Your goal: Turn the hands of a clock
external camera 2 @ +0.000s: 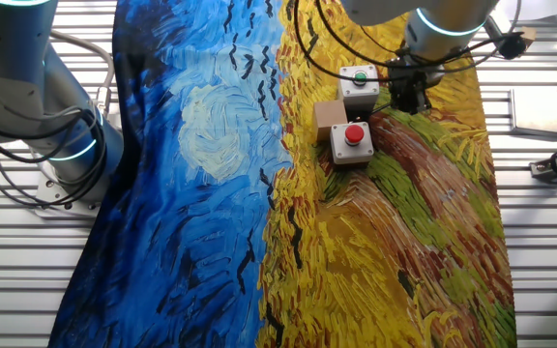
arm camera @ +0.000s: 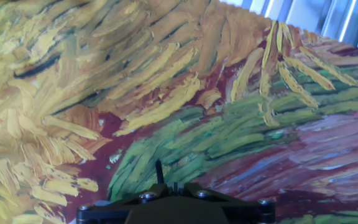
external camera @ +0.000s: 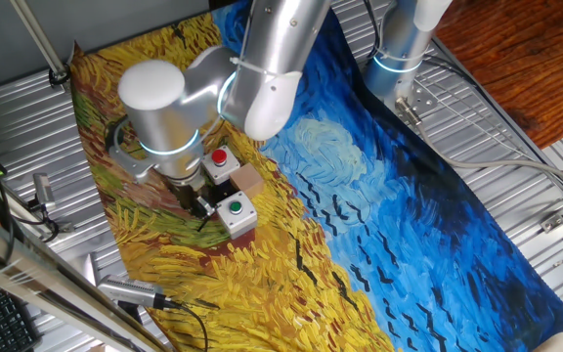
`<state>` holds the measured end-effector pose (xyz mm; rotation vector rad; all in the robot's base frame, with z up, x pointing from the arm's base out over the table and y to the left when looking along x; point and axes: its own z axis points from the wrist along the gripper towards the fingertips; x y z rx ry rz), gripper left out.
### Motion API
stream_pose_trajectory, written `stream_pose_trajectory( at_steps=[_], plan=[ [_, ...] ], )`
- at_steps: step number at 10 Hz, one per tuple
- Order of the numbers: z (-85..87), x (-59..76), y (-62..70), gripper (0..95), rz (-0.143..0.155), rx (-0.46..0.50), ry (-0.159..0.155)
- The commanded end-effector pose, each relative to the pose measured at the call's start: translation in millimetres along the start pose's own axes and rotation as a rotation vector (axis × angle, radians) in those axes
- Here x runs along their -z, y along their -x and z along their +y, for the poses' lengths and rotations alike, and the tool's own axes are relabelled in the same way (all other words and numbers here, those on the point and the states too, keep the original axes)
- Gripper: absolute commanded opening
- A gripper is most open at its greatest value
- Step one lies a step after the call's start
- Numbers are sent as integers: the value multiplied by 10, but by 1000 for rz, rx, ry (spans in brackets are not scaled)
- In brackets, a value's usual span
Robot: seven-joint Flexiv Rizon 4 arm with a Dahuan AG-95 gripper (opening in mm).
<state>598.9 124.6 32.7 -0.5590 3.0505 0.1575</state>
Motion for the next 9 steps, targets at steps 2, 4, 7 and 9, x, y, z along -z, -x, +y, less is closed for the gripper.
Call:
stream_pose_trajectory(
  at_steps=[2,4,7,9],
  plan=[
    [147,40,82,0,4,-25,2],
    [210,32,108,0,1,-33,2],
    [250,-40,113,0,-5,-42,2],
    [259,-57,115,0,-3,-39,-1]
  ],
)
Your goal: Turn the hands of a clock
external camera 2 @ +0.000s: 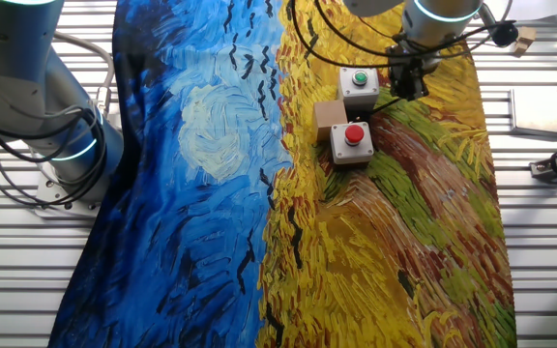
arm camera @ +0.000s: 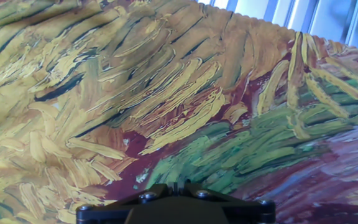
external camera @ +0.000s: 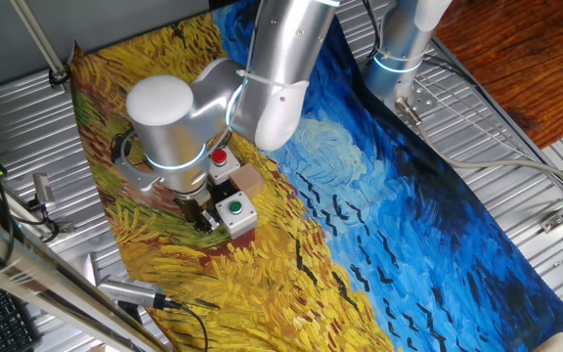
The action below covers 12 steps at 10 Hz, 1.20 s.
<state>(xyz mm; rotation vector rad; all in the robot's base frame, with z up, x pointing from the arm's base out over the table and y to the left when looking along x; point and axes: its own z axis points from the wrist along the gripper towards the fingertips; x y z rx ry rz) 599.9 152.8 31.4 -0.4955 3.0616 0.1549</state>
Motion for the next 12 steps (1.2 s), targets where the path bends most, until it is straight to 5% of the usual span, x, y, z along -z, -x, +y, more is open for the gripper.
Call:
stream_pose_trajectory(
  at_steps=[1,12],
  plan=[
    [4,-35,7,0,-3,1,3],
    [-73,-69,4,0,-1,32,-15]
  ],
)
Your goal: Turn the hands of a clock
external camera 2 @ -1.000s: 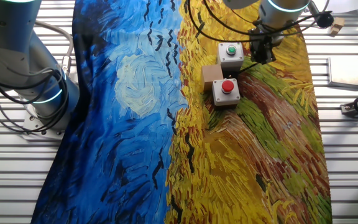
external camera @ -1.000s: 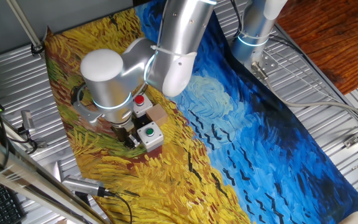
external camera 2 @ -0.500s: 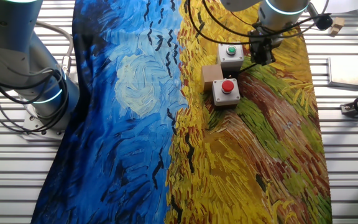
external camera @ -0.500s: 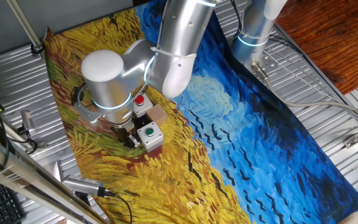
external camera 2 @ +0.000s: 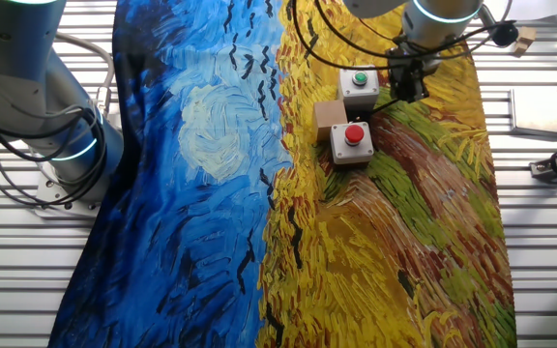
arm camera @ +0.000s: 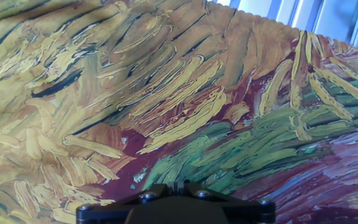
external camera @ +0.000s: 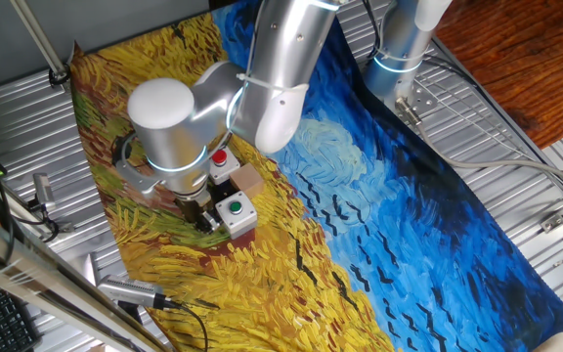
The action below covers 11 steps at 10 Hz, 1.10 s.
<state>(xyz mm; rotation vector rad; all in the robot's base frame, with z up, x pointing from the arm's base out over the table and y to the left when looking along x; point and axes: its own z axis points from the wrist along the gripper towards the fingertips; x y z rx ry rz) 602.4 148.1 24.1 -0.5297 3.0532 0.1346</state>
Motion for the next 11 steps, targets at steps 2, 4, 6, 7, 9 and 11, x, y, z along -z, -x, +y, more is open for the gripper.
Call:
stream_pose_trajectory(
  at_steps=[2,4,6,7,9,11],
  plan=[
    [-92,14,-35,0,0,29,-10],
    [-169,47,-64,0,3,44,-17],
    [-240,65,-106,0,3,55,-21],
    [-282,71,-132,0,0,62,-19],
    [-301,93,-109,0,2,63,-16],
    [-272,101,-55,0,0,57,-14]
  ],
)
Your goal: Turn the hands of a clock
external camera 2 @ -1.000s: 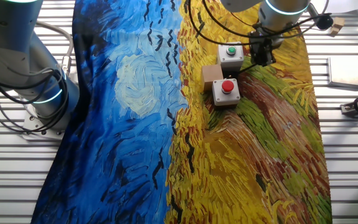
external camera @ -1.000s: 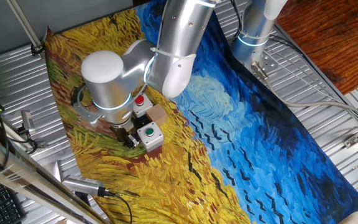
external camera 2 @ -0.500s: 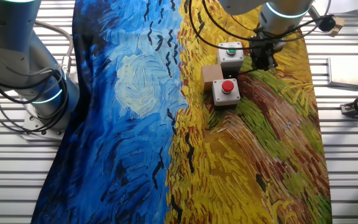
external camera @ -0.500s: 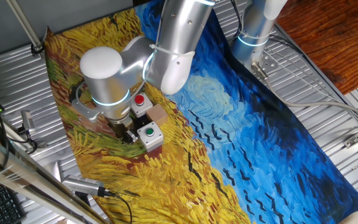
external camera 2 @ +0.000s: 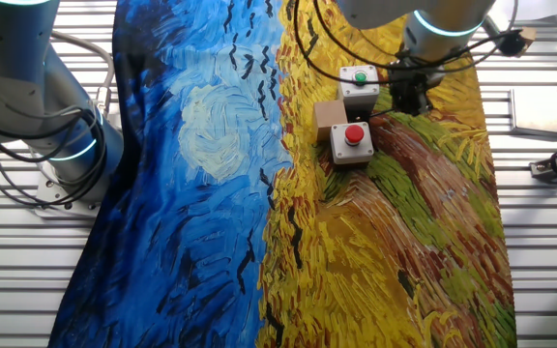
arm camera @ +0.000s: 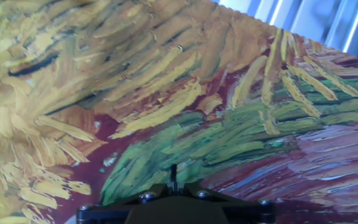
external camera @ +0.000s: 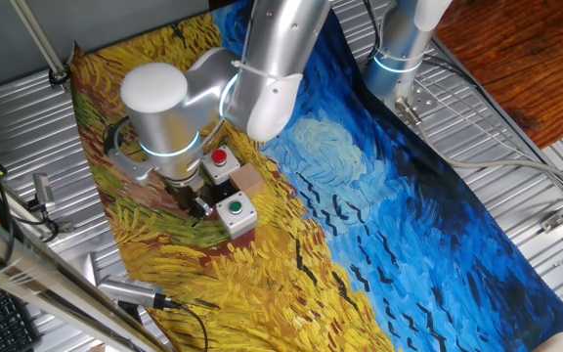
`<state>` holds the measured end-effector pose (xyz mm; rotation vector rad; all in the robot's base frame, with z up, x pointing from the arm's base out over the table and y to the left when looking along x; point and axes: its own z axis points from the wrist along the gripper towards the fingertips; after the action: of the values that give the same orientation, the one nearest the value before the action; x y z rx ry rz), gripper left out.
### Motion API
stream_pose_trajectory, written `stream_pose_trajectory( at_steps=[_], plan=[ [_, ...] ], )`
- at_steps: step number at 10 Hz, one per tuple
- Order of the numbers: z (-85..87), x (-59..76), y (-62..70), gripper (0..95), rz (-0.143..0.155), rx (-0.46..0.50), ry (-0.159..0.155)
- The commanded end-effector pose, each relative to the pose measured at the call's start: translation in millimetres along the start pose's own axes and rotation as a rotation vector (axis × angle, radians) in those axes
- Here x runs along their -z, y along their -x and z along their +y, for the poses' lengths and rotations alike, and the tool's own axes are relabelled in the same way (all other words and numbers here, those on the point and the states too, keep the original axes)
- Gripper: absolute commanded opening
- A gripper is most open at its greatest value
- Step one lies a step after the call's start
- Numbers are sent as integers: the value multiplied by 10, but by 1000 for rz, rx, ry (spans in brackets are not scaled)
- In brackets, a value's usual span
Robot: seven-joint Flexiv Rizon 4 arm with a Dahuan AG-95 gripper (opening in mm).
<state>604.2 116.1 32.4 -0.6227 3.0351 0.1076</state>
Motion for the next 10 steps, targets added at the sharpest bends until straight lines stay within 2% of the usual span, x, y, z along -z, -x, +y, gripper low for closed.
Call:
stream_pose_trajectory(
  at_steps=[1,2,5,8,10],
  plan=[
    [52,-14,51,0,-7,-10,5],
    [118,-12,99,0,-13,-26,18],
    [263,-39,200,0,-21,-59,14],
    [287,-138,199,0,-25,-71,8],
    [240,-169,167,0,-18,-67,-2]
  ],
)
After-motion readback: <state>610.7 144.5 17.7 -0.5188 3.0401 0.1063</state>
